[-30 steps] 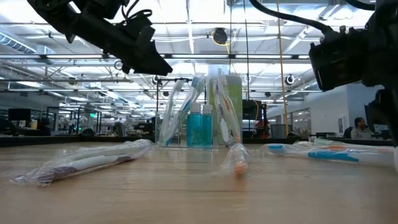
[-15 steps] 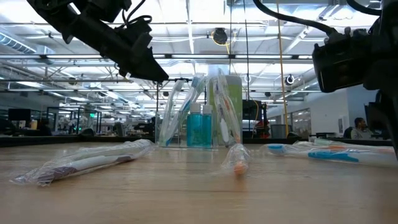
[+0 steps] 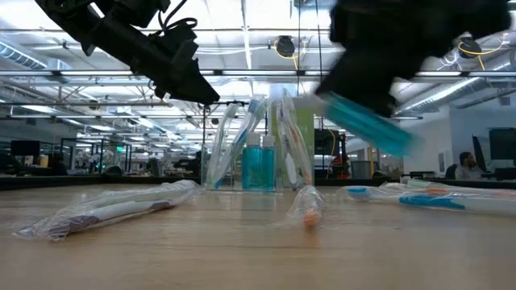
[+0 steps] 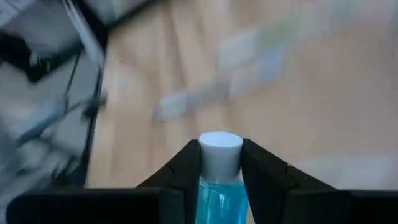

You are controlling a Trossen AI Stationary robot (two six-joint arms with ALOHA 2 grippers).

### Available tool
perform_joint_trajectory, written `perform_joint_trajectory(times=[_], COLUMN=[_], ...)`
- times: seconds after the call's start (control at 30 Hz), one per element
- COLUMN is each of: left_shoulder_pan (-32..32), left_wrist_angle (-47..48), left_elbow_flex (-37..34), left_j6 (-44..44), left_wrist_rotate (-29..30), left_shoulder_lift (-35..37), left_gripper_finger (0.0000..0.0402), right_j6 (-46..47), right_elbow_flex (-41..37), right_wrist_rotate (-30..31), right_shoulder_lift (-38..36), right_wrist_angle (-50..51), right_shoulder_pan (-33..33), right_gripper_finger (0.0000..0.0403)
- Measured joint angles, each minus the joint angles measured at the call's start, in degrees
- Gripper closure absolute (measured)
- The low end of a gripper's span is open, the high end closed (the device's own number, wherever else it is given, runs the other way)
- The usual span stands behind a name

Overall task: Pick & Place toothbrushing station
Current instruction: Put the blue mouthwash into the transparent organizer

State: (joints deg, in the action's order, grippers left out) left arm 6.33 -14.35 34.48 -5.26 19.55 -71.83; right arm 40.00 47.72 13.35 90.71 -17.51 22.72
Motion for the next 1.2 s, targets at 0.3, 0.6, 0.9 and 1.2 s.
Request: perform_joint_trajectory(times=[0.3, 0.6, 0.9, 1.2], left_shoulder_pan=[0.0, -0.07, -0.07, -0.07], left_wrist_angle=[-0.53, -0.42, -0.37, -0.35], left_elbow_flex=[0.0, 0.0, 0.0, 0.0], left_j6=[-1.54, -2.23, -2.16, -2.4], left_wrist_rotate=[-0.02, -0.2, -0.2, -0.2], left_shoulder_lift=[0.0, 0.0, -0.02, -0.02], left_gripper_finger=[0.0245, 0.0245, 0.0245, 0.0245], right_j6=[-39.67, -37.32, -38.76, -33.45], right_elbow_flex=[0.22, 0.0, 0.09, 0.11], right_wrist_rotate=[11.77, 10.86, 12.23, 13.65], right_shoulder_lift=[1.06, 11.33, 11.98, 11.98], right_wrist_angle=[-33.04, -36.62, -36.65, -27.69], right_shoulder_pan=[-12.6, -20.4, -21.28, -21.25], right_gripper_finger=[0.0313, 0.0312, 0.0312, 0.0312])
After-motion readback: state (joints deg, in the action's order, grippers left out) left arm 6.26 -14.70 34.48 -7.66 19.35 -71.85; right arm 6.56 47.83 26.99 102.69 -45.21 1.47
